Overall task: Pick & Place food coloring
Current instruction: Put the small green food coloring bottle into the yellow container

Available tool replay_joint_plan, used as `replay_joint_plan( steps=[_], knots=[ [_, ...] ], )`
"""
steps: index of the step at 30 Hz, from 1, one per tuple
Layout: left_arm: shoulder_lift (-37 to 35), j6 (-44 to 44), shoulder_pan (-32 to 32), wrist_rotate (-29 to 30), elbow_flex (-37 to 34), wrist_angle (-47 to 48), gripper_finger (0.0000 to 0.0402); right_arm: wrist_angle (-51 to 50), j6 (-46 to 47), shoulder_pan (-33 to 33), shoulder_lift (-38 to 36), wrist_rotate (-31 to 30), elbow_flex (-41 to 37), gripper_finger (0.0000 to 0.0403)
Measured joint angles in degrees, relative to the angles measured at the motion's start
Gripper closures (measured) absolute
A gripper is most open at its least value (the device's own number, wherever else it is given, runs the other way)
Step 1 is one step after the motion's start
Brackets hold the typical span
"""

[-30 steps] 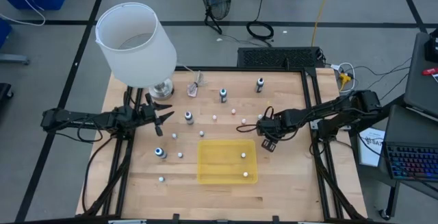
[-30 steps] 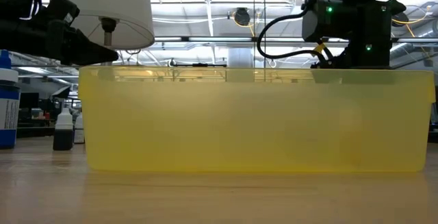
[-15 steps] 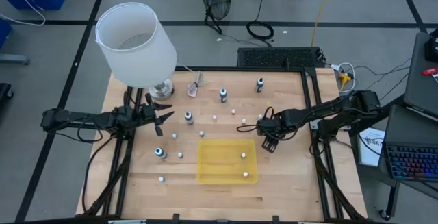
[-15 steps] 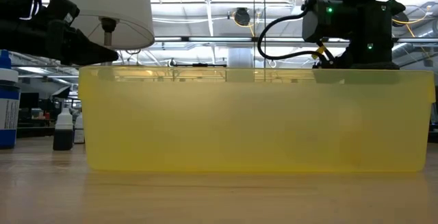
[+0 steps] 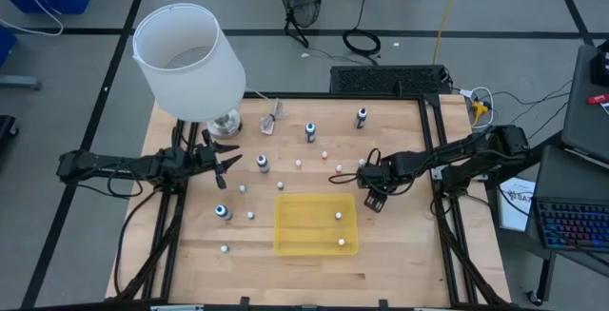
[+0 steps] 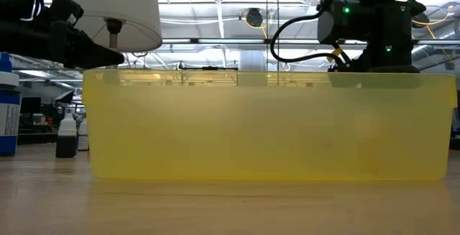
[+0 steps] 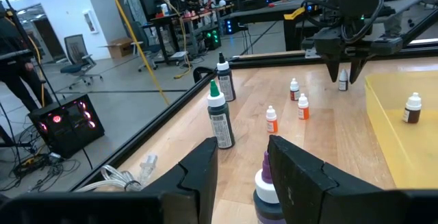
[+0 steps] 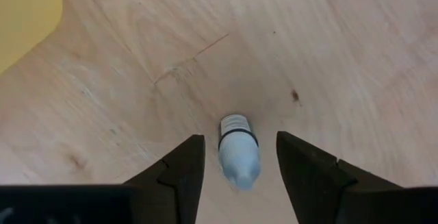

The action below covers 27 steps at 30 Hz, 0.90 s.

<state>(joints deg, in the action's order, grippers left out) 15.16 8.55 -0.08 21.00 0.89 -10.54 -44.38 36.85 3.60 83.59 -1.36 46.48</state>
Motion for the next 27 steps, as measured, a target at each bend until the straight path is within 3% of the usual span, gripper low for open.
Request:
replay_joint_plan(
  steps=[6,16,22,27],
  knots=[
    [0.0,0.01,0.0,-0.01,0.0,0.0,0.027,-0.02,-0.01,0.0,0.0,-0.21,0.0,0.0251],
    [-0.02,0.01,-0.02,0.0,0.0,-0.01,0.027,0.49,-3.01,0.0,0.0,-0.25,0.0,0.0348],
    [0.0,-0.01,-0.02,-0.01,0.0,-0.01,0.027,7.28,-7.6,2.47,-1.42,-1.4,0.2,0.0348],
    [-0.01,0.01,-0.01,0.01,0.0,0.0,0.027,6.3,-7.91,7.39,-4.97,-7.66,5.05,0.0348]
  ],
)
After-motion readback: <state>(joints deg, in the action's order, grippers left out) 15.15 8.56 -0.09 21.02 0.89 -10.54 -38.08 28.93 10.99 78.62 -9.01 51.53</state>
